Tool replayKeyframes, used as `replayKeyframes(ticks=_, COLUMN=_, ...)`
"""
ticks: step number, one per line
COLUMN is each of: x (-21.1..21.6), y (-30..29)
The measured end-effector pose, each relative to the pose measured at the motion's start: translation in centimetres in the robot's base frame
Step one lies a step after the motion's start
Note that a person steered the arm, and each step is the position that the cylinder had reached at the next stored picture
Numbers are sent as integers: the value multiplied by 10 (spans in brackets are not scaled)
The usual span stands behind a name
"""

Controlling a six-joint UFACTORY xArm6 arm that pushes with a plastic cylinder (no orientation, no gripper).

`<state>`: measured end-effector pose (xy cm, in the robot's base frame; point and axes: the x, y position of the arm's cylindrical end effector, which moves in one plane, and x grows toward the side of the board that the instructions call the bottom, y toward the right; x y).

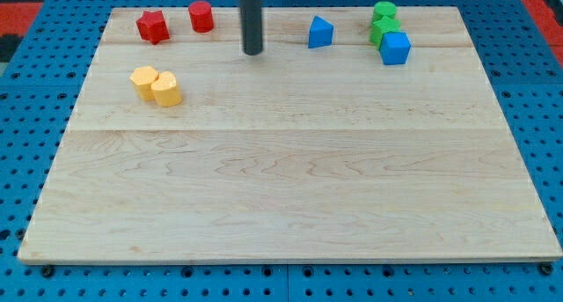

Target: Move the blue triangle bottom right to the red blocks

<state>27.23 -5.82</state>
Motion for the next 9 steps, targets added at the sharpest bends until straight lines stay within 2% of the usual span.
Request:
replayKeyframes(ticks=1, x=-36, y=54)
replayKeyframes(ticks=2, x=-8, y=123)
replayKeyframes(ticks=3, x=24, y=135)
replayKeyframes(ticks=9, x=17, y=134)
